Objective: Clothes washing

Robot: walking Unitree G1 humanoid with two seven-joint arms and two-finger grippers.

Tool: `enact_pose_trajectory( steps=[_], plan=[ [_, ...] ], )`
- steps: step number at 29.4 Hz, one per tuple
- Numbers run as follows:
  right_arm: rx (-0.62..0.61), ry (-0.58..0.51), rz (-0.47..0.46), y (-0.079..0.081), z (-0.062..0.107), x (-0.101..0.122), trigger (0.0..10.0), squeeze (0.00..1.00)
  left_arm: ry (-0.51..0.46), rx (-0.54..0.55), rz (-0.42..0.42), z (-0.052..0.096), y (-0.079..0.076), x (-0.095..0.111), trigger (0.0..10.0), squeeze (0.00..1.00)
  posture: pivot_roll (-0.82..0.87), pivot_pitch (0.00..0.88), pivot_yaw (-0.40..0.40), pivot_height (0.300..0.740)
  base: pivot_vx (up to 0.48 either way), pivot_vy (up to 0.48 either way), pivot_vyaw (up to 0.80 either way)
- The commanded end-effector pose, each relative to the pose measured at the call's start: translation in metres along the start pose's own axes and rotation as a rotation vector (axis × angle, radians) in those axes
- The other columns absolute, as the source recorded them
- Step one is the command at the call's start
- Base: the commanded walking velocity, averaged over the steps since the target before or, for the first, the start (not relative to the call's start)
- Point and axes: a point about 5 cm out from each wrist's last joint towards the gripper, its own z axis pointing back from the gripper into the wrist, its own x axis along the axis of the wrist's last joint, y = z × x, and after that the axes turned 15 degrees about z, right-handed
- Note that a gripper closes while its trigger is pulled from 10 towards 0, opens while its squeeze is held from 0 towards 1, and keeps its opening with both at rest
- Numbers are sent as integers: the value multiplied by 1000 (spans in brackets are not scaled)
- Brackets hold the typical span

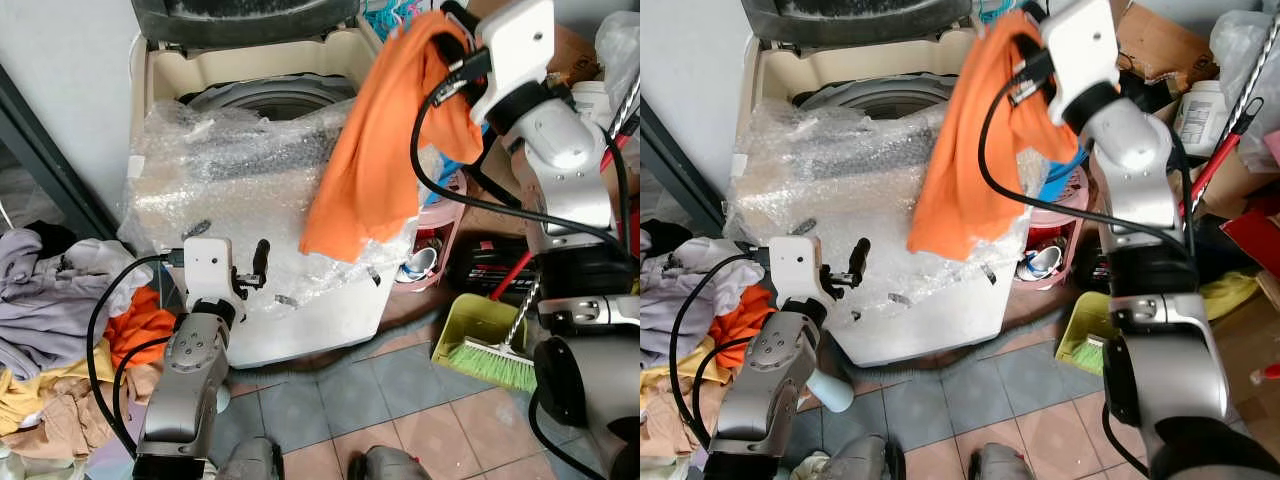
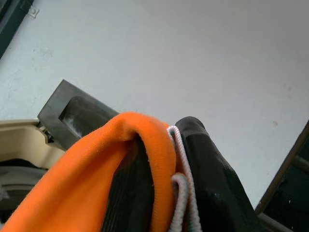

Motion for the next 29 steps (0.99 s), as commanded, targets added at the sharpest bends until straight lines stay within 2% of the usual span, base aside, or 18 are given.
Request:
enact_pose_trajectory(
  steps=[1,3,6,8,11,15,19,22,24,25,28,29],
  plan=[
    [38,-40,9,0,-11,6,10000,0,12,63,-15,2,13,0,10000,0,0,77,25,740,244,416,0],
    [43,-54,19,-3,-16,9,10000,0,18,84,-22,3,16,-1,10000,0,3,76,23,740,122,418,0],
    [73,-101,53,-13,-36,19,10000,0,57,189,-11,11,33,-8,10000,0,13,73,16,740,0,453,0],
    [77,-109,56,-15,-41,21,10000,0,67,208,-9,13,35,-10,10000,0,20,74,8,740,0,456,0],
    [78,-123,71,-16,-46,23,10000,0,62,222,14,15,36,-10,10000,0,24,75,4,740,0,348,0],
    [-26,-63,107,-23,-57,22,10000,0,64,219,-5,15,35,-9,10000,0,35,75,-5,740,0,0,0],
    [-147,22,114,-39,-66,23,10000,0,64,215,10,15,32,-9,10000,0,40,76,-8,740,0,0,0],
    [-174,36,123,-43,-68,25,10000,0,59,207,16,14,31,-8,10000,0,40,76,-8,740,0,0,0],
    [-204,68,59,-45,-69,22,10000,0,50,197,16,14,28,-7,10000,0,46,78,-16,740,0,0,0],
    [-204,68,59,-45,-69,22,10000,0,50,197,16,14,28,-7,10000,0,46,78,-16,740,0,0,0],
    [-117,145,22,-18,-68,5,10000,0,53,198,16,16,27,-7,10000,0,59,81,-23,740,0,0,0],
    [-39,217,-8,4,-63,-11,10000,0,54,204,21,17,28,-7,10000,0,67,86,-24,740,0,0,0]
  ],
)
